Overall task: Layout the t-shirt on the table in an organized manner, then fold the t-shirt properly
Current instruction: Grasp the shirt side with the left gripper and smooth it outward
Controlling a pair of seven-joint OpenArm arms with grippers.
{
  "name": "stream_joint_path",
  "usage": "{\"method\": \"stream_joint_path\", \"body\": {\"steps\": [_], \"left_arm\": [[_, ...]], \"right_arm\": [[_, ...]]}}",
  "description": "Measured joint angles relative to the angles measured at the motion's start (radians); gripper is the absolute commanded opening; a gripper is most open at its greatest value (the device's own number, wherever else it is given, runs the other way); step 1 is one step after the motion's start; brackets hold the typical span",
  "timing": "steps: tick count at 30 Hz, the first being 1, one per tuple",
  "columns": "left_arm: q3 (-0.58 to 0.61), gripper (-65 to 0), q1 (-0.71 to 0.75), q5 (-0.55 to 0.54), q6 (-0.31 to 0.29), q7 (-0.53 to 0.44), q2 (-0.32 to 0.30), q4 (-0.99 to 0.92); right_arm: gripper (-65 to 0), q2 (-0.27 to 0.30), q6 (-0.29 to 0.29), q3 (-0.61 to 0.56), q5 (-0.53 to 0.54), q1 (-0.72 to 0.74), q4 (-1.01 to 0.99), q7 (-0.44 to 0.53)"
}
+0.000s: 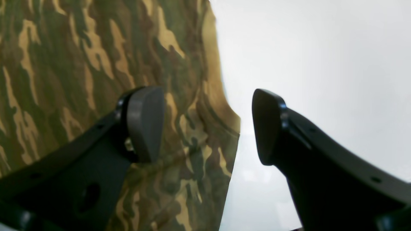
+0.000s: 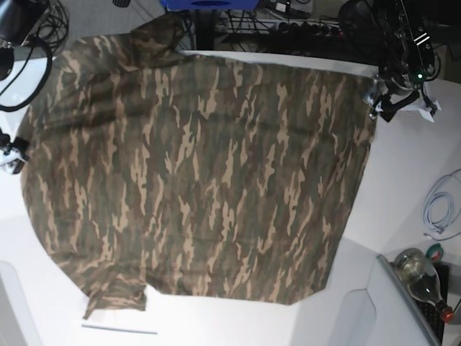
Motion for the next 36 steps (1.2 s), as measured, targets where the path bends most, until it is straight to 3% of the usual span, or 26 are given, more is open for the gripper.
{"method": "stream_joint_path", "body": {"steps": [3, 5, 7, 10, 13, 18, 22, 25, 31, 36], "left_arm": [[0.001, -16.6, 0.039, -0.011, -0.015, 0.004, 0.019, 0.145], [0.002, -21.9, 0.064, 0.002, 0.000, 0.002, 0.043, 0.264], [0.023, -35.5, 0.036, 0.001, -0.001, -0.003, 0.055, 0.296], [0.105, -65.0, -0.121, 0.013, -0.005, -0.006, 0.045, 0.167], [0.204, -65.0, -0.245, 0.005, -0.013, -0.010, 0.003, -0.045], [0.335, -65.0, -0.394, 0.017, 0.000, -0.012, -0.043, -0.339], [0.402, -65.0, -0.473, 0.003, -0.016, -0.168, -0.031, -0.484], [0.449, -65.0, -0.504, 0.002, -0.018, -0.277, -0.035, -0.583], [0.552, -65.0, -0.687, 0.014, -0.015, -0.434, -0.036, -0.858], [0.642, -65.0, -0.826, 0.001, -0.013, -0.531, -0.029, -1.064]], "right_arm": [[-24.8, 0.022, -0.001, -0.097, 0.003, 0.004, -0.016, 0.008], [-24.9, 0.032, 0.002, -0.162, 0.010, 0.009, -0.054, 0.045], [-28.7, 0.045, 0.007, -0.196, 0.010, 0.006, -0.101, 0.113], [-46.4, 0.062, 0.006, -0.218, 0.006, 0.008, -0.190, 0.174], [-65.0, 0.068, 0.006, -0.231, 0.006, 0.029, -0.269, 0.182], [-64.4, 0.085, 0.007, -0.236, 0.005, 0.079, -0.394, 0.189], [-64.5, 0.108, 0.008, -0.236, 0.010, 0.136, -0.540, 0.208], [-64.5, 0.141, 0.009, -0.241, 0.018, 0.218, -0.712, 0.339], [-64.4, 0.204, 0.013, -0.429, 0.026, 0.421, -1.040, 0.572], [-64.4, 0.203, 0.007, -0.479, 0.010, 0.507, -1.147, 0.642]]}}
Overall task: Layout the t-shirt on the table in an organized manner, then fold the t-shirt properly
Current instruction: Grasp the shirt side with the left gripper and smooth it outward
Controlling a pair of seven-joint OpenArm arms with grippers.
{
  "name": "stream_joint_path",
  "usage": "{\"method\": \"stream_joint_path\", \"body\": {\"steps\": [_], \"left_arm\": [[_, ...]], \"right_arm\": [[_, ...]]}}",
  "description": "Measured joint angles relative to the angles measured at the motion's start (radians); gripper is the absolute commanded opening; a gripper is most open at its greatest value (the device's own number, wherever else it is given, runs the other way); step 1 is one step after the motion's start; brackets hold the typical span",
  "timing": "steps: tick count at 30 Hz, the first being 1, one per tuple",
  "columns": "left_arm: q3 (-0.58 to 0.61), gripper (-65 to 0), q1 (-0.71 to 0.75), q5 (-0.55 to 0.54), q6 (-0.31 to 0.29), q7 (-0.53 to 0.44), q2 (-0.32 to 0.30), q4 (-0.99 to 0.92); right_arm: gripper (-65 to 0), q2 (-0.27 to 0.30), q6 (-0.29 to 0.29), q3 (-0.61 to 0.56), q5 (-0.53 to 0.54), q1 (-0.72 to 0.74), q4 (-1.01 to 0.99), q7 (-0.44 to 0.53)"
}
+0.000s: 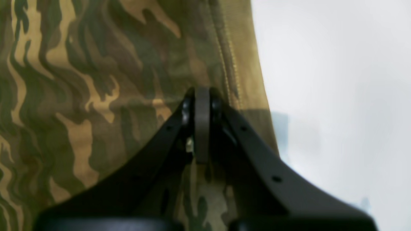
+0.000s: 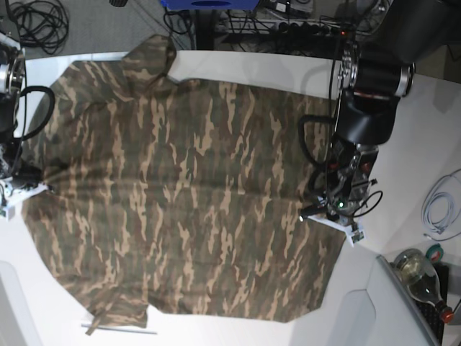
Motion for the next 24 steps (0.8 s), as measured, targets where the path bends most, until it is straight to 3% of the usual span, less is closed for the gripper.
{"method": "stream_joint_path", "body": {"steps": [6, 10, 13, 15, 17, 22, 24], "left_arm": [[-0.011, -65.0, -0.016, -0.011, 0.011, 0.040, 0.020, 0.089], [-0.170, -65.0, 0.045, -0.009, -0.002, 0.112, 0.020, 0.334], [-0.321, -65.0, 0.165, -0.003, 0.002, 0.252, 0.009, 0.602], [-0.403, -65.0, 0.270, 0.000, -0.053, 0.343, 0.008, 0.773], [-0.466, -65.0, 0.381, 0.002, -0.135, 0.379, 0.009, 0.897], [-0.595, -65.0, 0.668, 0.008, -0.350, 0.389, -0.022, 1.029], [-0.669, -65.0, 0.741, 0.012, -0.414, 0.364, -0.022, 1.029]], "right_arm": [[-64.8, -0.002, -0.008, 0.007, -0.006, 0.002, 0.074, -0.007], [-64.4, -0.021, 0.000, 0.118, 0.010, -0.127, 0.444, -0.056], [-64.1, -0.093, -0.018, 0.259, -0.009, -0.289, 0.778, -0.184], [-62.9, -0.154, -0.010, 0.324, -0.006, -0.400, 0.970, -0.290], [-56.7, -0.220, -0.003, 0.376, -0.004, -0.484, 1.119, -0.356], [-30.2, -0.319, -0.001, 0.452, 0.003, -0.638, 1.373, -0.454], [-20.1, -0.367, 0.042, 0.486, -0.012, -0.682, 1.433, -0.487]]}}
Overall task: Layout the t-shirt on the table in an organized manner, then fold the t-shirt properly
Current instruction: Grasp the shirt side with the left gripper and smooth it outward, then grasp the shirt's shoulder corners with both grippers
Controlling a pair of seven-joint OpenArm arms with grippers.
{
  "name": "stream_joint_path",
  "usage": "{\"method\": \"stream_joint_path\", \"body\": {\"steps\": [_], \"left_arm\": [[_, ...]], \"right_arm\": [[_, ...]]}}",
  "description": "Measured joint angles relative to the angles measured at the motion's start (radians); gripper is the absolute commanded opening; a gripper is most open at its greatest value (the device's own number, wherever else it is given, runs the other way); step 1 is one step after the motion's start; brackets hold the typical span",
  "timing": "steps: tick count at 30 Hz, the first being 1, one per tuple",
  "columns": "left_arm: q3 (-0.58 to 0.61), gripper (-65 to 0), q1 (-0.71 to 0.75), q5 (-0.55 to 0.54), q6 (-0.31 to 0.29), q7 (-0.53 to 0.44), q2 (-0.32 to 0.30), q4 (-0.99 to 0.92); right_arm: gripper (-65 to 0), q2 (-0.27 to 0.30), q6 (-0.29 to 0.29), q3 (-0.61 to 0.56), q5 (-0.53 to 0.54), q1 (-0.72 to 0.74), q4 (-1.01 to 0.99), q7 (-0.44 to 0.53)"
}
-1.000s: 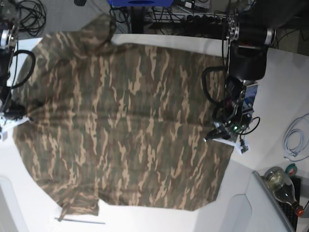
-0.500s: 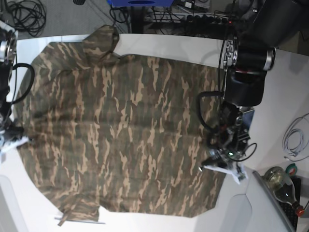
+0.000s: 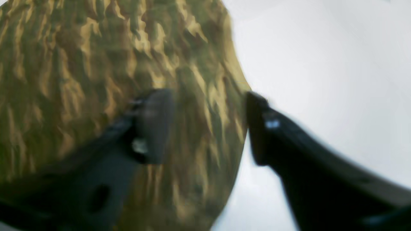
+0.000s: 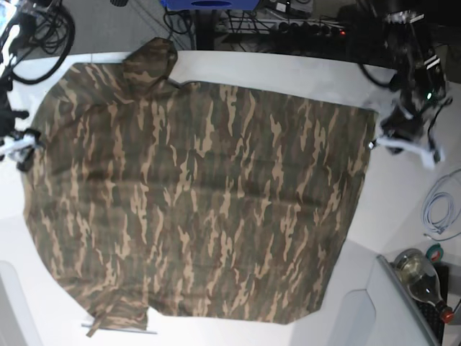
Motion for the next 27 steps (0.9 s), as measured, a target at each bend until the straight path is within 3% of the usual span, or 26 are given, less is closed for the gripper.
{"method": "stream_joint_path", "body": {"steps": [3, 5, 8, 10, 12, 21, 27], "left_arm": [[-0.096, -62.5, 0.077, -0.010, -0.089, -0.038, 0.005, 0.002], [-0.133, -49.2, 0.121, 0.000, -0.112, -0.043, 0.006, 0.002], [-0.186, -31.4, 0.144, 0.005, -0.197, -0.051, 0.036, -0.022], [-0.207, -21.7, 0.136, -0.006, -0.254, -0.047, 0.048, -0.058], [-0.210, -14.8, 0.129, -0.007, -0.261, -0.048, 0.050, -0.085], [-0.212, -14.2, 0.051, -0.009, -0.264, -0.049, 0.076, -0.157], [-0.102, -14.3, -0.012, -0.002, -0.254, -0.066, 0.064, -0.256]], "right_arm": [[-10.2, -0.058, 0.136, 0.039, 0.015, -0.023, 0.032, 0.007], [-9.3, -0.085, 0.171, 0.080, 0.014, -0.017, 0.028, 0.009], [-9.3, -0.122, 0.210, 0.153, 0.006, -0.023, 0.011, 0.016], [-9.3, -0.139, 0.224, 0.173, 0.002, -0.031, -0.002, 0.001], [-9.3, -0.145, 0.237, 0.178, 0.003, -0.033, -0.012, 0.001], [-9.3, -0.143, 0.248, 0.238, 0.006, -0.028, -0.046, 0.003], [-9.2, -0.147, 0.248, 0.352, 0.010, -0.017, -0.057, 0.006]]}}
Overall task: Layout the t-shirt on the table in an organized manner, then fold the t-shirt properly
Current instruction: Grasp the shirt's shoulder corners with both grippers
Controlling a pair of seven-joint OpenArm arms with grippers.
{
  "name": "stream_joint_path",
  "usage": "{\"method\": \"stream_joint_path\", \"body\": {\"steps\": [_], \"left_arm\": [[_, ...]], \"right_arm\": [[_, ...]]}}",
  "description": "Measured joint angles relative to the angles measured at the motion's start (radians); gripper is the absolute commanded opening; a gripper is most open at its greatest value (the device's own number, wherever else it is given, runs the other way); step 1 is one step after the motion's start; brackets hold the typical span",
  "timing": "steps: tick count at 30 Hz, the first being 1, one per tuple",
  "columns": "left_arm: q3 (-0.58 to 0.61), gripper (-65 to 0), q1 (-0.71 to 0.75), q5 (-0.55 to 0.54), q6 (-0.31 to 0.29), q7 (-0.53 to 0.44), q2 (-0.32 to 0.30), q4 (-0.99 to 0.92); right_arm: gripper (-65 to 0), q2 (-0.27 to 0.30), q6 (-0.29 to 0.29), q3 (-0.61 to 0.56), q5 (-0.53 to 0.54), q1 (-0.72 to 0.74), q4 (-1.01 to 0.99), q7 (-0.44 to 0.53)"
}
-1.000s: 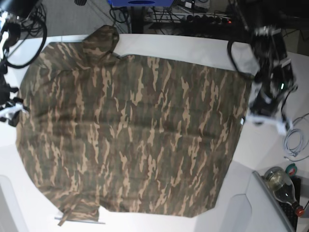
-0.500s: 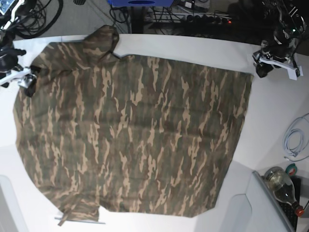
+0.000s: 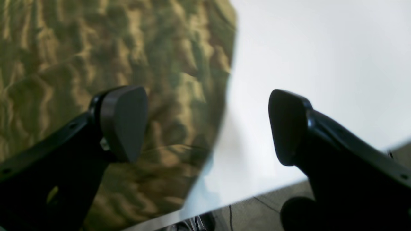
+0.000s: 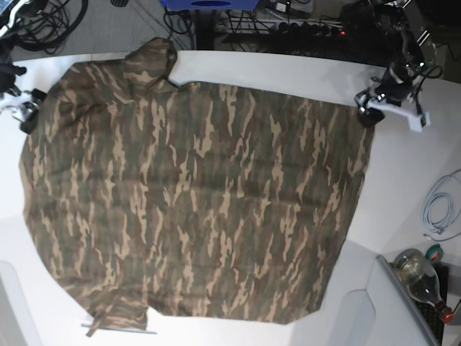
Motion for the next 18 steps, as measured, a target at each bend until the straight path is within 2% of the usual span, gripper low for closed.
{"method": "stream_joint_path", "body": {"steps": [2, 4, 5, 11, 12, 18], "left_arm": [[0.025, -16.5, -0.021, -0.002, -0.007, -0.013, 0.000, -0.023], [0.028, -22.7, -0.031, -0.013, -0.019, -0.024, 0.000, -0.046], [0.027, -27.8, -0.033, -0.014, -0.018, -0.032, 0.000, -0.055], [0.023, -62.7, -0.025, -0.009, -0.007, -0.014, -0.008, -0.061], [0.023, -65.0, -0.025, -0.008, -0.007, -0.012, -0.008, -0.062], [0.026, -65.0, -0.025, -0.007, -0.010, -0.007, -0.011, -0.062]], "right_arm": [[-8.9, 0.006, 0.000, 0.035, 0.055, -0.003, -0.002, -0.001], [-9.0, 0.014, -0.001, 0.043, 0.130, -0.021, -0.009, 0.010], [-9.2, 0.019, 0.000, 0.036, 0.160, -0.032, -0.026, 0.015], [-9.2, 0.051, 0.000, -0.029, 0.151, -0.055, -0.198, -0.039], [-9.2, 0.054, 0.000, -0.040, 0.151, -0.059, -0.218, -0.062], [-9.3, 0.053, 0.000, -0.106, 0.151, -0.084, -0.256, -0.087]]}}
